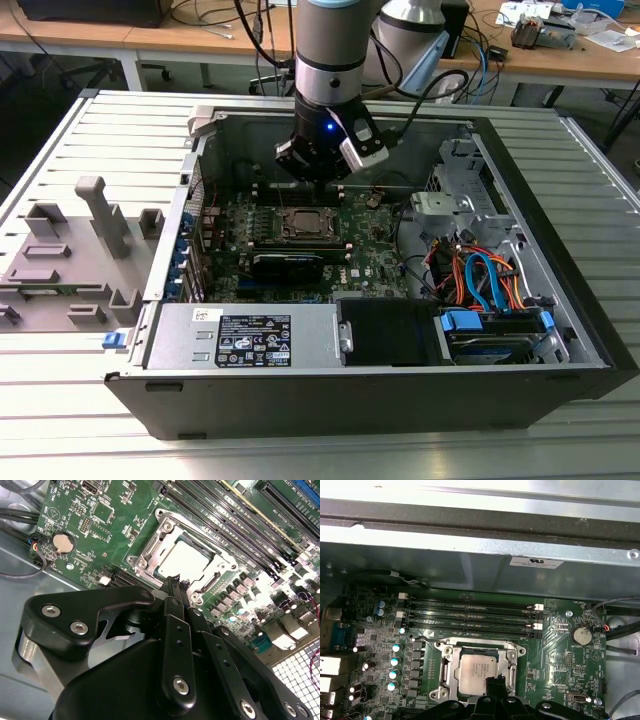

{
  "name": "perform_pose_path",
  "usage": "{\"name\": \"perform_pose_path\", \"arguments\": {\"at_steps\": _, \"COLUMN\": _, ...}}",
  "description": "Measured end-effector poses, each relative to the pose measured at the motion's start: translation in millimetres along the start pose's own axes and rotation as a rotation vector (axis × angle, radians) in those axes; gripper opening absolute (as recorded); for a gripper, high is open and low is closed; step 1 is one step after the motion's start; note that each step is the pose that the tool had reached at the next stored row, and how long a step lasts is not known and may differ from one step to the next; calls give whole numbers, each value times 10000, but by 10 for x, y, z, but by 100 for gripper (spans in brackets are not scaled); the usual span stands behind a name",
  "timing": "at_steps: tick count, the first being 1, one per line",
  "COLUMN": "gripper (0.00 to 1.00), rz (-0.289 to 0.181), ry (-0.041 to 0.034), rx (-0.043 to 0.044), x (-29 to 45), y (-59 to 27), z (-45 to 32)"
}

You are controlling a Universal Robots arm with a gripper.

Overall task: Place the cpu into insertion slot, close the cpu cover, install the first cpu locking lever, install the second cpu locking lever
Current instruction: 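Install the first cpu locking lever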

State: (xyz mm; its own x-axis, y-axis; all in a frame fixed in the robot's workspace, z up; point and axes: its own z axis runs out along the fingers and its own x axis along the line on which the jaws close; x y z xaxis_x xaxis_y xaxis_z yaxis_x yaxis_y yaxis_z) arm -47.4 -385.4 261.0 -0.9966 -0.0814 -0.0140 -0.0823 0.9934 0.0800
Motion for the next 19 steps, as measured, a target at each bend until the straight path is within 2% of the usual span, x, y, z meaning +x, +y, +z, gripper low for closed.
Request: {"name": "perform_pose_path", "arguments": {"at_steps": 19, "gripper": 11, "rz": 0, "ry": -4, "rx": 1, "x": 66, "y": 5, "z": -1}}
